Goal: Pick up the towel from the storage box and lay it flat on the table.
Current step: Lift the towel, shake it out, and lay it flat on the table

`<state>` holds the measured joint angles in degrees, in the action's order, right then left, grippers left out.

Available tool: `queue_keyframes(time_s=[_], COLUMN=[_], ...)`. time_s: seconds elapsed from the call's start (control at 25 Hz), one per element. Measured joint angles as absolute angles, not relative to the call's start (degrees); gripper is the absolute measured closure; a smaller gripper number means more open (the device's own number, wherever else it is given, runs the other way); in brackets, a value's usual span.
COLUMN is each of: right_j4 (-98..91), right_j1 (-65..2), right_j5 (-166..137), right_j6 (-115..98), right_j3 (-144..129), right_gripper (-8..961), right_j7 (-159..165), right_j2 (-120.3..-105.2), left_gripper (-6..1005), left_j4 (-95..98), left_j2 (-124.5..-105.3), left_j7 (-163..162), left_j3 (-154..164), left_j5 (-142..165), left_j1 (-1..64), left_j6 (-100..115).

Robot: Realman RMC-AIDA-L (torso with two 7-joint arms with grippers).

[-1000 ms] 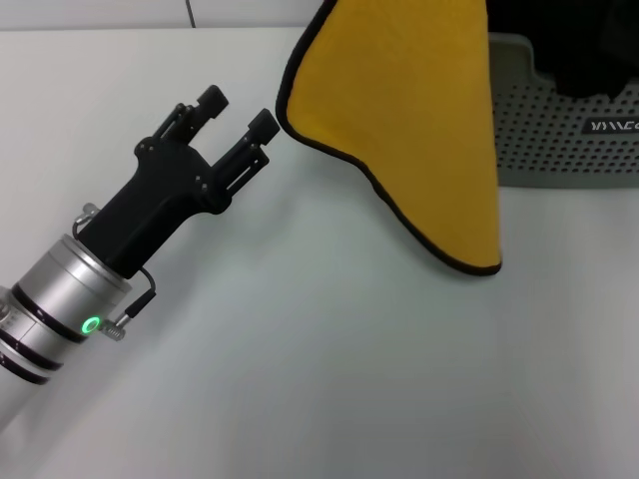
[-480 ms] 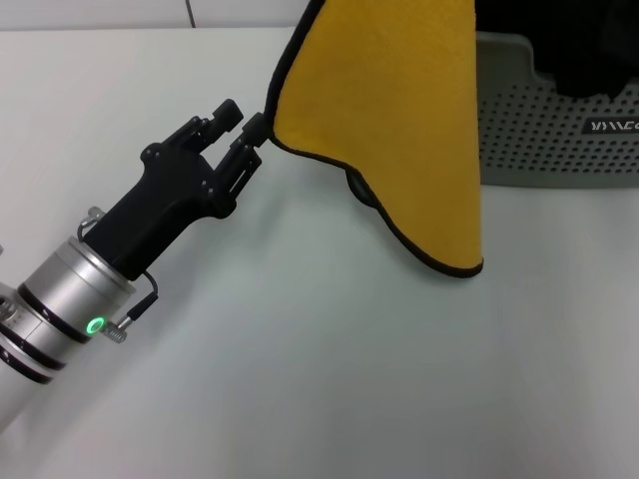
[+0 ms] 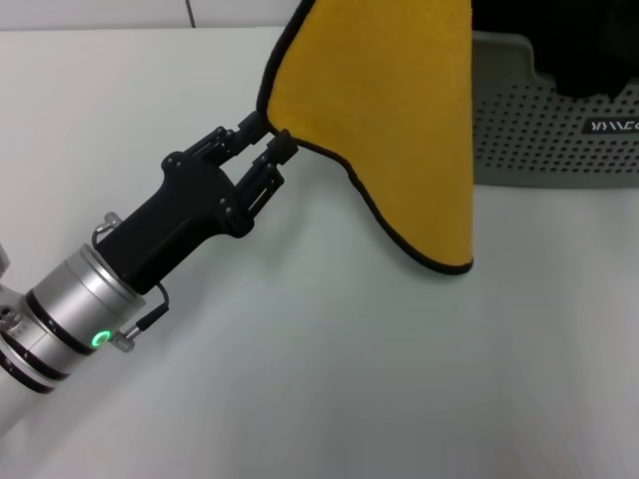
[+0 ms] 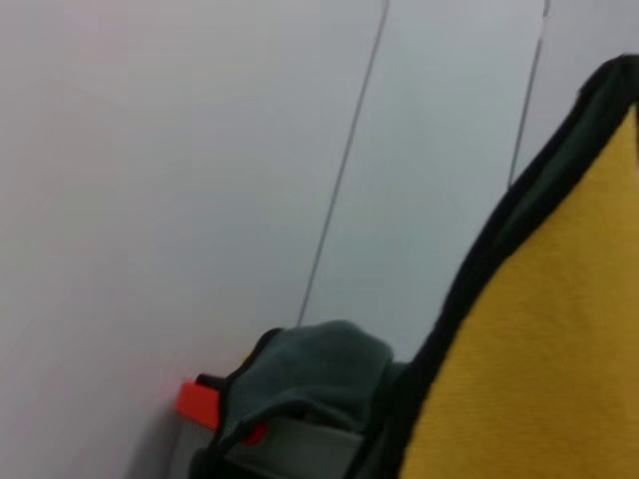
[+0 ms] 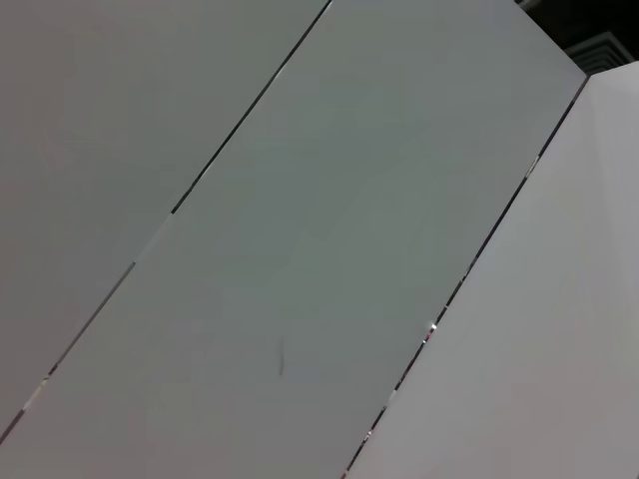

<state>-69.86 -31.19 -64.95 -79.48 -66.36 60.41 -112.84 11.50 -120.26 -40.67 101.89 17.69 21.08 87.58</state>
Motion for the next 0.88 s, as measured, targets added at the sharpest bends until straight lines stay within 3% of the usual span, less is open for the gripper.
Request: queue_keyframes(time_s=[0.88], right_j4=[-69.95], right_j1=[-31.54], right_j5=[-64.95], right_j6=[-79.98], right_j3=[-66.36], right_gripper=[945], right_j7=[60.49], right_j2=[-113.02], left_gripper=[606], left_j4=[10.1], left_j2=[-120.28], left_j7=[-40.75], left_j3=[101.75], left_j5=[13.39], left_j1=[21.44], left_j6=[86.48])
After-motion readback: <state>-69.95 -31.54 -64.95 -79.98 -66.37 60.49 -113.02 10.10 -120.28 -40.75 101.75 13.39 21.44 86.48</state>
